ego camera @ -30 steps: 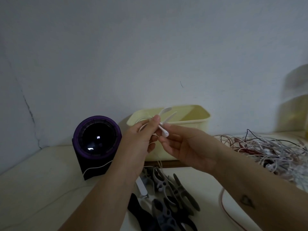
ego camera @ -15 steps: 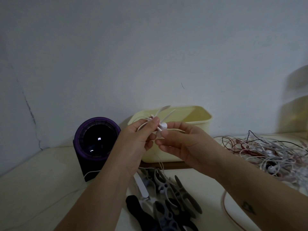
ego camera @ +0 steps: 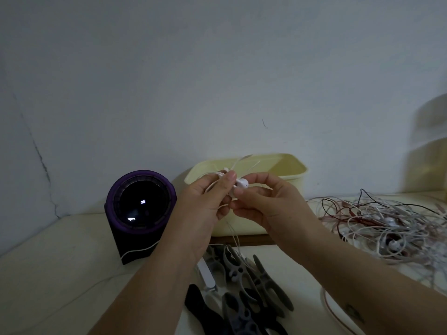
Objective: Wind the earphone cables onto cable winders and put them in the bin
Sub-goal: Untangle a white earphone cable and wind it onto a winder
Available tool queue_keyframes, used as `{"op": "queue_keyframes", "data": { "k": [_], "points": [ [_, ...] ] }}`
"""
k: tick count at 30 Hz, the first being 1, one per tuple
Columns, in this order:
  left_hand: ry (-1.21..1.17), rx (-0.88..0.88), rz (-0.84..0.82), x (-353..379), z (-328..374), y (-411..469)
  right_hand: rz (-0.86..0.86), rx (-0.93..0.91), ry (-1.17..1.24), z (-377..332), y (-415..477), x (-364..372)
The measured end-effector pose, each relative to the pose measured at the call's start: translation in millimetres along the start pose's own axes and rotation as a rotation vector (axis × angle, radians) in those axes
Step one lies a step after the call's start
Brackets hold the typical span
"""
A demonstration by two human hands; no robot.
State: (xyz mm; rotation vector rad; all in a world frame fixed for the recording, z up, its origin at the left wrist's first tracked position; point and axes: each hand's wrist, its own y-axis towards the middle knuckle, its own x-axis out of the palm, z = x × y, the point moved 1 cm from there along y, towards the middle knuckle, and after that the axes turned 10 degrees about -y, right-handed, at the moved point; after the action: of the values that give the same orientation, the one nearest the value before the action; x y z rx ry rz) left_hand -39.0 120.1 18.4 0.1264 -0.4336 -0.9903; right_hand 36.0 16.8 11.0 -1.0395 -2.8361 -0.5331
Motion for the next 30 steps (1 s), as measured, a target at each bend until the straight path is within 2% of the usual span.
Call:
{"op": "queue_keyframes", "data": {
  "k": [4, 10, 16, 20, 25, 30],
  "points": [
    [0.028, 0.012, 0.024, -1, -1, 1, -0.009, -0.005, -0.052, -1, 1, -2],
    [0.034, 0.0, 0.072, 1, -1, -2, -0.105, 0.118, 0.166, 1, 3, -2],
    [0.08, 0.014, 0.116, 2, -3, -3, -0.112, 0.194, 0.231, 4, 2, -1],
    [0.198, 0.056, 0.131, 2, -1, -5, -0.133, 0.235, 0.258, 4, 2, -1],
    [0.413, 0.092, 0.054, -5, 14, -5, -0.127, 0.245, 0.247, 2, 4, -4],
    [0.421, 0.07, 0.03, -11, 19, -1, -0.115, 0.216, 0.199, 0, 4, -4]
  ]
}}
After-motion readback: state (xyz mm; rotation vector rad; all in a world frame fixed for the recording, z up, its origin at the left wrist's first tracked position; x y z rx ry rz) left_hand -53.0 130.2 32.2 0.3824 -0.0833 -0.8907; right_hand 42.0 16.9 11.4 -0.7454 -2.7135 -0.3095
